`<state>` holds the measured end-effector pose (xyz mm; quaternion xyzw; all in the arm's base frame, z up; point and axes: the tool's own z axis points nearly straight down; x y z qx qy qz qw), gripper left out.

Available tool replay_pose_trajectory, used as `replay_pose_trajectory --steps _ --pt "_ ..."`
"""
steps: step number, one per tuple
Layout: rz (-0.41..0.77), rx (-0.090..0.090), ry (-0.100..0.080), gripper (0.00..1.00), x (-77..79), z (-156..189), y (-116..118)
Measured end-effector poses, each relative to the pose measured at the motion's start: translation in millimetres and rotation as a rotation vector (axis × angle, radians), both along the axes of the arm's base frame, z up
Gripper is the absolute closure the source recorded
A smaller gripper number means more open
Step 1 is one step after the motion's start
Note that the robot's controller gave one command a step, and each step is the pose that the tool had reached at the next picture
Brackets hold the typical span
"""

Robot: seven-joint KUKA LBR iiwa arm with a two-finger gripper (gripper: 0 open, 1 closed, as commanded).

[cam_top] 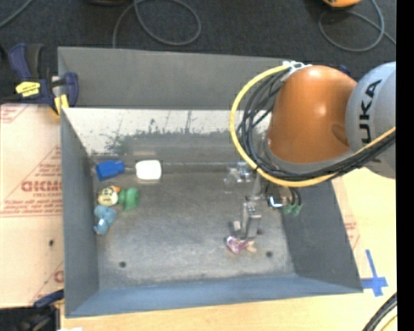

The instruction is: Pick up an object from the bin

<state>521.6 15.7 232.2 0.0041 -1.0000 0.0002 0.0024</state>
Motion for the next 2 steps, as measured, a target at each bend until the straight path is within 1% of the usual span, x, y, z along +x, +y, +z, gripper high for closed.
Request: replay_pose_trajectory --steps 1,2 --pt "0.000 0.000 -0.008 0.00 1.3 4.5 0.0" --pt "0.054 0.001 -0.015 0.00 -5.1 -19.7 -16.0"
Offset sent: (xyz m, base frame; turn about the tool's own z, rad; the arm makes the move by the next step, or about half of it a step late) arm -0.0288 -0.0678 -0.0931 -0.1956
